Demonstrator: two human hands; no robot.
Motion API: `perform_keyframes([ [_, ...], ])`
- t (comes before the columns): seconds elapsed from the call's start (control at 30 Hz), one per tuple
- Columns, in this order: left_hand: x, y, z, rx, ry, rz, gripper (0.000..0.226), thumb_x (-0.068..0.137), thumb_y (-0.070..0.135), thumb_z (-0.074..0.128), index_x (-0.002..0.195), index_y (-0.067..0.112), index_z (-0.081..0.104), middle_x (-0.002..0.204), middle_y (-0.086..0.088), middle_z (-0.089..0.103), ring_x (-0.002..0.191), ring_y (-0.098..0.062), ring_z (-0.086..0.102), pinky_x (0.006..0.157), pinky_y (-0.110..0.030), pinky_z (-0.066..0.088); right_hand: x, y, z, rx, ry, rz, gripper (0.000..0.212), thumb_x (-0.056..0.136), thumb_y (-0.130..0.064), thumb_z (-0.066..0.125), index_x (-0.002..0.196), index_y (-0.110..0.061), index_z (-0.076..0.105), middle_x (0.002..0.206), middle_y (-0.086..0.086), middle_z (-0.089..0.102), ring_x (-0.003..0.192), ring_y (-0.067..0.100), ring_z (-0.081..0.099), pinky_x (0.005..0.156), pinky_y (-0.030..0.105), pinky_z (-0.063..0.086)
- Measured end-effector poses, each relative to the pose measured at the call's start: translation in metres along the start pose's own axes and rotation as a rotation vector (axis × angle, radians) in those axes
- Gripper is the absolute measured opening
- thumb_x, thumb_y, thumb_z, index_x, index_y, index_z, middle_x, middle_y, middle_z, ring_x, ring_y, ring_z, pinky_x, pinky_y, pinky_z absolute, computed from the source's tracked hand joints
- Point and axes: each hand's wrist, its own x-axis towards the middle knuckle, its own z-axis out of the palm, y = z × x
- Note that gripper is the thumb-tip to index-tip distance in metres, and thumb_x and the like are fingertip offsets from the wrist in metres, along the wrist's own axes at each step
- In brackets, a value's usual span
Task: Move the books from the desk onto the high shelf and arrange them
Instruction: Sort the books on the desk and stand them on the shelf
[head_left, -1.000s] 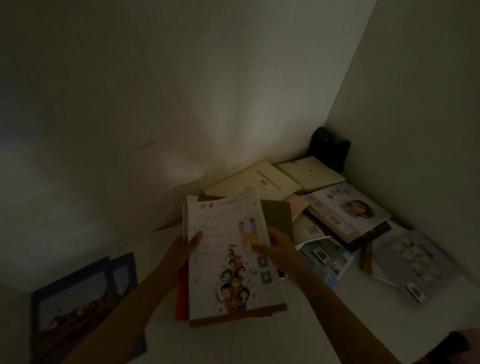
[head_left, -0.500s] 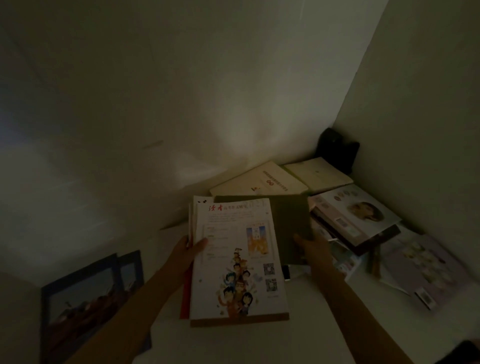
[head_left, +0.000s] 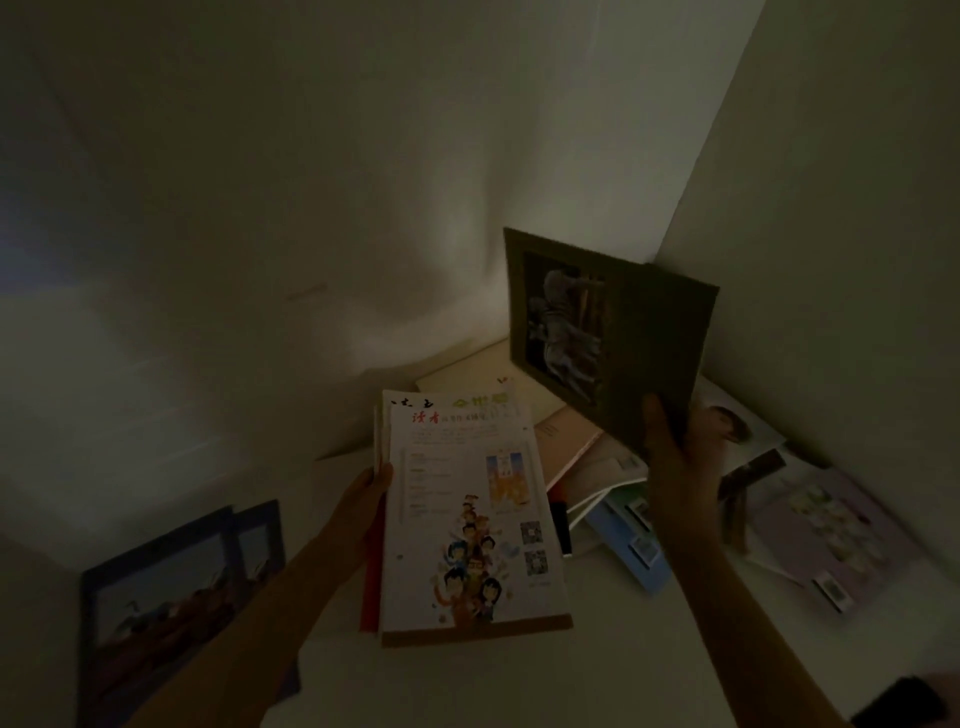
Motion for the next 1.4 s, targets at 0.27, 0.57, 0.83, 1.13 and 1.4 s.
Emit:
perform_keyframes([
  [0.27, 0.005, -0.003, 0.003, -0.176, -0.006, -0.085, 0.034, 0.099, 0.034, 0.038, 0.105, 0.01, 0.061, 0.09, -0.008, 0.072, 0.077, -0.022, 0.069, 0.062, -0.03, 0.055, -0.091, 0.084, 0.023, -0.716, -0.777, -0.582, 0.034, 0.093, -0.037, 0.039, 0.121, -0.032, 0.059, 0.122, 0.004, 0.064, 0.11, 0.024, 0.061, 0.079, 0.028, 0.055],
  [0.57, 0.002, -0.005, 0.002, -0.03, 0.008, 0.011, 0.024, 0.094, 0.02, 0.049, 0.114, 0.01, 0.059, 0.108, -0.012, 0.067, 0.083, -0.02, 0.07, 0.068, -0.031, 0.058, -0.087, 0.064, 0.031, -0.558, -0.825, -0.329, 0.043, 0.075, -0.024, 0.043, 0.108, -0.021, 0.07, 0.123, 0.005, 0.061, 0.111, 0.026, 0.056, 0.086, 0.032, 0.047],
  [0.83, -0.004, -0.002, 0.002, -0.044, -0.019, -0.005, 0.016, 0.094, 0.019, 0.05, 0.106, 0.014, 0.059, 0.096, -0.009, 0.07, 0.073, -0.019, 0.071, 0.058, -0.03, 0.058, -0.038, 0.067, 0.061, -0.089, -0.368, 0.769, 0.029, 0.087, -0.024, 0.065, 0.095, 0.003, 0.057, 0.086, 0.015, 0.063, 0.075, 0.025, 0.062, 0.057, 0.031, 0.05],
  [1.13, -0.002, -0.005, -0.008, -0.21, -0.105, -0.041, 0.039, 0.081, 0.021, 0.056, 0.119, 0.01, 0.056, 0.114, -0.014, 0.066, 0.09, -0.027, 0.069, 0.063, -0.036, 0.058, -0.029, 0.088, 0.046, 0.15, -0.076, 0.848, 0.01, 0.086, -0.004, 0.061, 0.077, -0.005, 0.059, 0.076, 0.012, 0.061, 0.07, 0.023, 0.057, 0.062, 0.03, 0.048],
  [1.4, 0.002, -0.007, -0.009, -0.119, -0.079, -0.034, 0.023, 0.097, 0.013, 0.039, 0.113, 0.014, 0.056, 0.105, -0.009, 0.069, 0.084, -0.023, 0.071, 0.063, -0.034, 0.059, -0.035, 0.074, 0.089, -0.295, -0.221, 0.462, 0.018, 0.09, -0.012, 0.055, 0.095, -0.008, 0.072, 0.088, 0.013, 0.071, 0.074, 0.027, 0.066, 0.069, 0.046, 0.057],
])
